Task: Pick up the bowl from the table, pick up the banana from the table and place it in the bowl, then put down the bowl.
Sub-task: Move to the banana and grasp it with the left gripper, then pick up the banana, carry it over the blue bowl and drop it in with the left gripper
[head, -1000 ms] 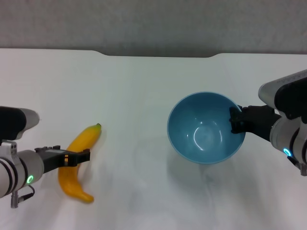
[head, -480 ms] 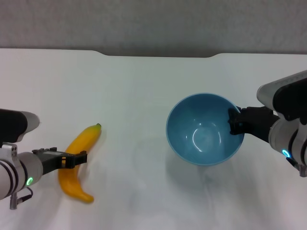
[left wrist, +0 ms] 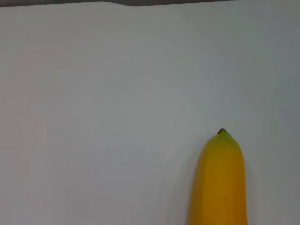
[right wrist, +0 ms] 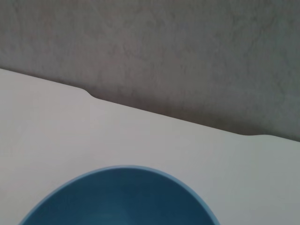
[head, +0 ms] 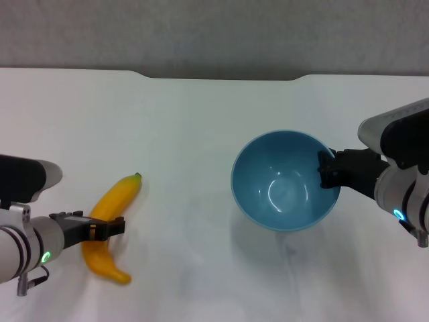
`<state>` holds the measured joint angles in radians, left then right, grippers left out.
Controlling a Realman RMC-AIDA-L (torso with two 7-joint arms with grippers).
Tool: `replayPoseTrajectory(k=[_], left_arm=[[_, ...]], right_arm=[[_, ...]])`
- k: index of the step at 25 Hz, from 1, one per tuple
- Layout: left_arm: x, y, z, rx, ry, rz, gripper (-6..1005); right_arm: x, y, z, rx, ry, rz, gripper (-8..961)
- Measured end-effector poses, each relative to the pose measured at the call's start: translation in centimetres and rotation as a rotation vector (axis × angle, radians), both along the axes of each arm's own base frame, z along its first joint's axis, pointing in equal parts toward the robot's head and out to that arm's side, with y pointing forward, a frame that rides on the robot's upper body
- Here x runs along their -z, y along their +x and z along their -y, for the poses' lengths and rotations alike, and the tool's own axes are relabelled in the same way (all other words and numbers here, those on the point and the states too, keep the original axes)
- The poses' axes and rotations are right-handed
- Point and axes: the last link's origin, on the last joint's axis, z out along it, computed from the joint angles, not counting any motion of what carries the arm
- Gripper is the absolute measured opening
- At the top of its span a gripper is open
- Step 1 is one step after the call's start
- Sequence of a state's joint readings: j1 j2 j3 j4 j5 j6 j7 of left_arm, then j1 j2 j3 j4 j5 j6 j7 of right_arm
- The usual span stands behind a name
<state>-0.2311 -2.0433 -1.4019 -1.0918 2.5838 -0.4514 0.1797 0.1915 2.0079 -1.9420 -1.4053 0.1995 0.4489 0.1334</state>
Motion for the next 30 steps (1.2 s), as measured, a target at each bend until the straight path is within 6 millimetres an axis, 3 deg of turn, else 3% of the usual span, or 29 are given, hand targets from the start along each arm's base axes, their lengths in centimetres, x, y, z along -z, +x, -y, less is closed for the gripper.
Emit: replayPoseTrajectory(k=[7, 12, 22, 30], left_arm=[[0.1, -0.2, 0.0, -0.004, -0.002, -0.002, 867], [0.0, -0.2, 0.0, -0.004, -0.001, -0.003, 652], [-0.1, 0.0, -0.1, 0.002, 0.005, 0.0, 521], [-1.8, 0.9, 0.0, 0.031, 0.055, 0.017, 524]], right_arm=[[0.0, 0.0, 0.0, -0.002, 0.001, -0.001, 66], [0.1, 0.1, 0.1, -0.001, 0.001, -0.002, 68], [0.0, 0.1, 0.2, 0.0, 0.001, -0.003, 70], [0.2, 0.6, 0.3, 0.012, 0.0, 0.0, 73]])
